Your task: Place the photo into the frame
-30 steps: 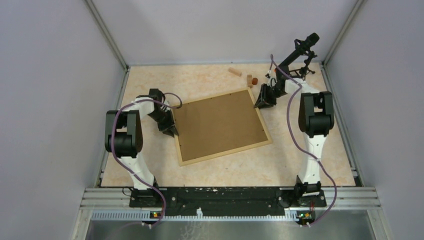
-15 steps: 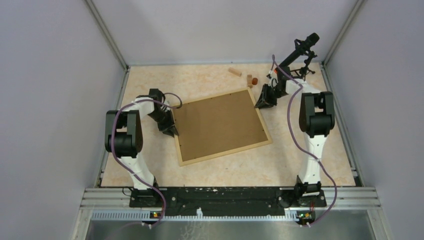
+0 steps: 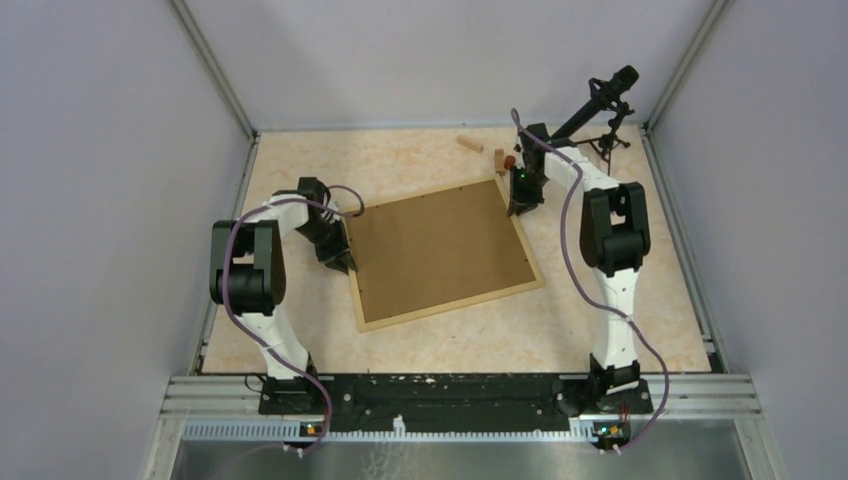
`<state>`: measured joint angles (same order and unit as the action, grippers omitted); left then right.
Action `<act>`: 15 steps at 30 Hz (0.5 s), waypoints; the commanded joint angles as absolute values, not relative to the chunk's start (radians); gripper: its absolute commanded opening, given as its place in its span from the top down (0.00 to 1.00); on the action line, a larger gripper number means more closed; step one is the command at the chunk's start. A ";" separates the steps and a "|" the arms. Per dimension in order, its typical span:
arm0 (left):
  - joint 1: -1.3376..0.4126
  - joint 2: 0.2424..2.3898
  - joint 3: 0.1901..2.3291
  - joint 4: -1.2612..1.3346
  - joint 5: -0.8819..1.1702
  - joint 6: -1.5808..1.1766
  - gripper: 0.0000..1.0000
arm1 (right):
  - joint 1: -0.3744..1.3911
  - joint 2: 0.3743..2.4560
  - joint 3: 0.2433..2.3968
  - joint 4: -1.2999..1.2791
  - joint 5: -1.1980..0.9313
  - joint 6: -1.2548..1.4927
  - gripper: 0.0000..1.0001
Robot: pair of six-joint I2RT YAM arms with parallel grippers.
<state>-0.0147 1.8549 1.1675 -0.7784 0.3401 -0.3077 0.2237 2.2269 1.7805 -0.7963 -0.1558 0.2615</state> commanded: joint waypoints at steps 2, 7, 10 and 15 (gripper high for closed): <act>-0.032 1.918 1.132 -0.574 0.313 -0.304 0.94 | 0.276 2.399 1.796 -0.862 0.107 0.224 0.78; -0.032 1.914 1.132 -0.574 0.317 -0.303 0.94 | 0.310 2.433 1.852 -0.893 0.041 0.228 0.67; -0.032 1.911 1.130 -0.573 0.318 -0.302 0.94 | 0.316 2.440 1.851 -0.881 -0.081 0.233 0.60; -0.031 1.909 1.128 -0.572 0.322 -0.302 0.95 | 0.310 2.394 1.833 -0.833 -0.249 0.235 0.57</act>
<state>-0.0147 1.8545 1.1671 -0.7780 0.3405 -0.3073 0.2832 2.2997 1.9114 -0.8928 -0.1085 0.2321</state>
